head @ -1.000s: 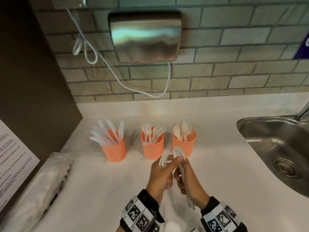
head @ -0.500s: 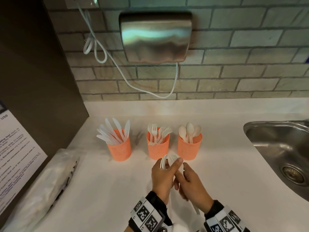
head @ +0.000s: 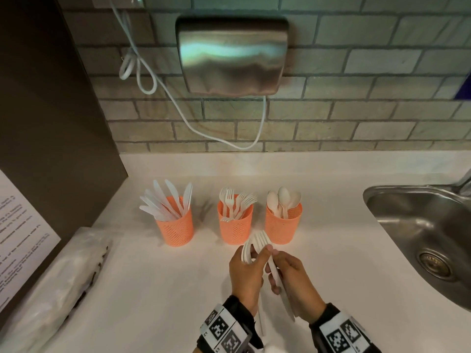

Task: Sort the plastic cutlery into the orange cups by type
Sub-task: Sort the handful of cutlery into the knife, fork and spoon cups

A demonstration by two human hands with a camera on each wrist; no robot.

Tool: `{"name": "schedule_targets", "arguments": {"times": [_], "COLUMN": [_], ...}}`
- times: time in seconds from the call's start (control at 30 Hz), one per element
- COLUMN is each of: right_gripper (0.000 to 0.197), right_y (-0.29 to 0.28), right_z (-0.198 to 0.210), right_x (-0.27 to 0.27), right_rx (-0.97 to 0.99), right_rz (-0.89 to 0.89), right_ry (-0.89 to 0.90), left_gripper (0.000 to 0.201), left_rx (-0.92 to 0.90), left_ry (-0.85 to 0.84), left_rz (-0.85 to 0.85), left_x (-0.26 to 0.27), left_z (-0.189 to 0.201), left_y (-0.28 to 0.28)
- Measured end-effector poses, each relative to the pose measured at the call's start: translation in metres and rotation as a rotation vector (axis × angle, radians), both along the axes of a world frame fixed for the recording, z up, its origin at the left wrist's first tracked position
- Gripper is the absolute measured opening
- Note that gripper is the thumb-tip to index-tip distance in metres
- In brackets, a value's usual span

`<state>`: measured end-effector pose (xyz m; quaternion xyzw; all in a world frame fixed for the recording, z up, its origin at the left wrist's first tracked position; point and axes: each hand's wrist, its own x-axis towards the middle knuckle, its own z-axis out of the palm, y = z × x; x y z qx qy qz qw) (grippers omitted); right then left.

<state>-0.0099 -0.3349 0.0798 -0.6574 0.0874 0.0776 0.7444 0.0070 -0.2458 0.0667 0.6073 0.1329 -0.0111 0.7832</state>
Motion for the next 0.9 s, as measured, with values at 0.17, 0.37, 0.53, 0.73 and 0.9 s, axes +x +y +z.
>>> {"name": "schedule_targets", "arguments": {"times": [0.17, 0.37, 0.53, 0.73, 0.9], "right_gripper": [0.030, 0.019, 0.022, 0.020, 0.019], "right_y": [-0.005, -0.004, -0.007, -0.026, -0.044], "right_z": [0.004, 0.000, 0.002, -0.001, 0.000], "right_x": [0.000, 0.002, 0.001, 0.003, 0.009], "right_rx": [0.114, -0.057, -0.120, -0.123, -0.049], "right_rz": [0.060, 0.001, 0.058, 0.036, 0.020], "right_ry": [0.044, -0.082, -0.096, -0.015, 0.006], "left_gripper": [0.016, 0.014, 0.012, 0.005, 0.021], "left_rx": [-0.087, -0.082, -0.198, -0.080, 0.123], "left_ry": [0.043, 0.065, 0.110, 0.042, -0.172], "left_rz": [-0.042, -0.037, -0.043, -0.041, -0.240], "left_x": [-0.005, 0.000, 0.001, 0.023, 0.051], "left_z": [0.004, -0.002, 0.003, 0.000, 0.037], "left_y": [-0.001, 0.000, -0.001, 0.012, 0.021]}}
